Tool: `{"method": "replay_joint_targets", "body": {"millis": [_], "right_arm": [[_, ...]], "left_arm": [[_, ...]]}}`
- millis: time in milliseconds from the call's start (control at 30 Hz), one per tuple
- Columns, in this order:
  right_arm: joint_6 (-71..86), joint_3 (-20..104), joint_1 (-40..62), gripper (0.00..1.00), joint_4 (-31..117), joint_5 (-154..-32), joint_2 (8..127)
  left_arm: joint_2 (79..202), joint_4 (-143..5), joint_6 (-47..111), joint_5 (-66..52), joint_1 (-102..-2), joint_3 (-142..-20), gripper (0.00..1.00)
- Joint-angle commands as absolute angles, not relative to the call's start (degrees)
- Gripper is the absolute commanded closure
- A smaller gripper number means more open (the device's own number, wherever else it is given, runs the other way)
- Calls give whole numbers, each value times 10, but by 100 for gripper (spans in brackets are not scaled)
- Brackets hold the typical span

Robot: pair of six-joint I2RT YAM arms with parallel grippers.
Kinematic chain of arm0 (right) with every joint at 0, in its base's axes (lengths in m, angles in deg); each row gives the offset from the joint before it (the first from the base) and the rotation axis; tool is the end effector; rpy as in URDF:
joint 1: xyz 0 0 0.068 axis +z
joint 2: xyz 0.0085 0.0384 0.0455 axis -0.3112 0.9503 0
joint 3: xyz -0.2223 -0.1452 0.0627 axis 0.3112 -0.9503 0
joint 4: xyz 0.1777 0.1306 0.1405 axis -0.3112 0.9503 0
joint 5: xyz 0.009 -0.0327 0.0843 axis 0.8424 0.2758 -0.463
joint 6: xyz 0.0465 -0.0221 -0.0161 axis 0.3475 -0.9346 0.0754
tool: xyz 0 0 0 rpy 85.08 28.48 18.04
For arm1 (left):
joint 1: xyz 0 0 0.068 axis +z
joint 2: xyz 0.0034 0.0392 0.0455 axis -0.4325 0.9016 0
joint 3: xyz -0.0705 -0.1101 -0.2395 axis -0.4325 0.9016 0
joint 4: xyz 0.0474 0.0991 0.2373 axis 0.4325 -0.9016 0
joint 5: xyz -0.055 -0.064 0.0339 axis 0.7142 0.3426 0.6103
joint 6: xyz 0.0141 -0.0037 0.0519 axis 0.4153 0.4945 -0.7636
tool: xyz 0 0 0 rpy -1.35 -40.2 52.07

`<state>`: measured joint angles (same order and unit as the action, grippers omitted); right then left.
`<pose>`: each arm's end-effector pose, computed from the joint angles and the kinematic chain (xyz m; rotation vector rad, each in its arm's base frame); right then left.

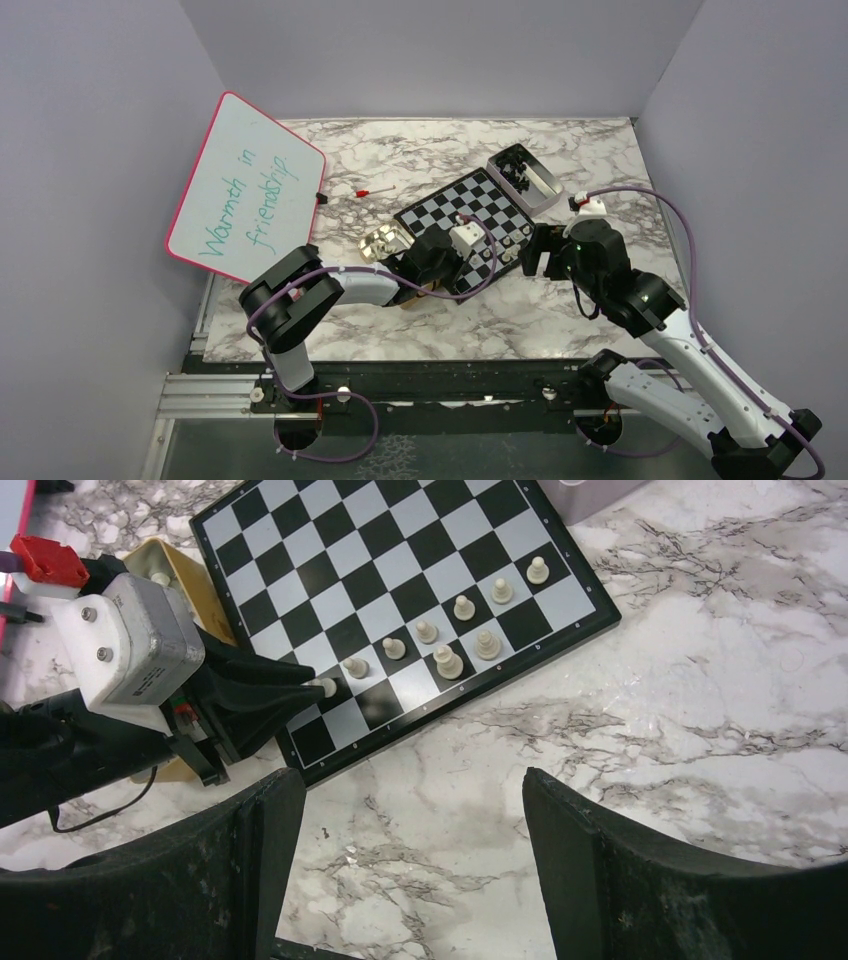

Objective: Set up the chess pieces on the board
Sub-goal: Place the chess piece on the chessboard.

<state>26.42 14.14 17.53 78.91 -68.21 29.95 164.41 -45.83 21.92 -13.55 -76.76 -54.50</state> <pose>0.1363 0.0850 0.3162 -0.0145 2.1241 0.3225 0.2209 -0.2758 0.1611 0.9111 1.9097 -0.5911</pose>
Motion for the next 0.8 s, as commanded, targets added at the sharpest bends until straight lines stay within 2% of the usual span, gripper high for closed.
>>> {"method": "replay_joint_targets", "body": {"millis": [0, 200, 567, 767], "right_arm": [[271, 137, 176, 15, 795, -668, 291], [271, 135, 176, 15, 794, -677, 292], [265, 144, 176, 15, 785, -704, 305], [263, 141, 176, 15, 770, -721, 307]], "left_arm": [[1647, -465, 213, -142, -774, -556, 78], [1626, -492, 226, -124, -775, -572, 74], [1580, -612, 245, -98, -775, -653, 58], [1549, -690, 267, -173, -775, -694, 51]]}}
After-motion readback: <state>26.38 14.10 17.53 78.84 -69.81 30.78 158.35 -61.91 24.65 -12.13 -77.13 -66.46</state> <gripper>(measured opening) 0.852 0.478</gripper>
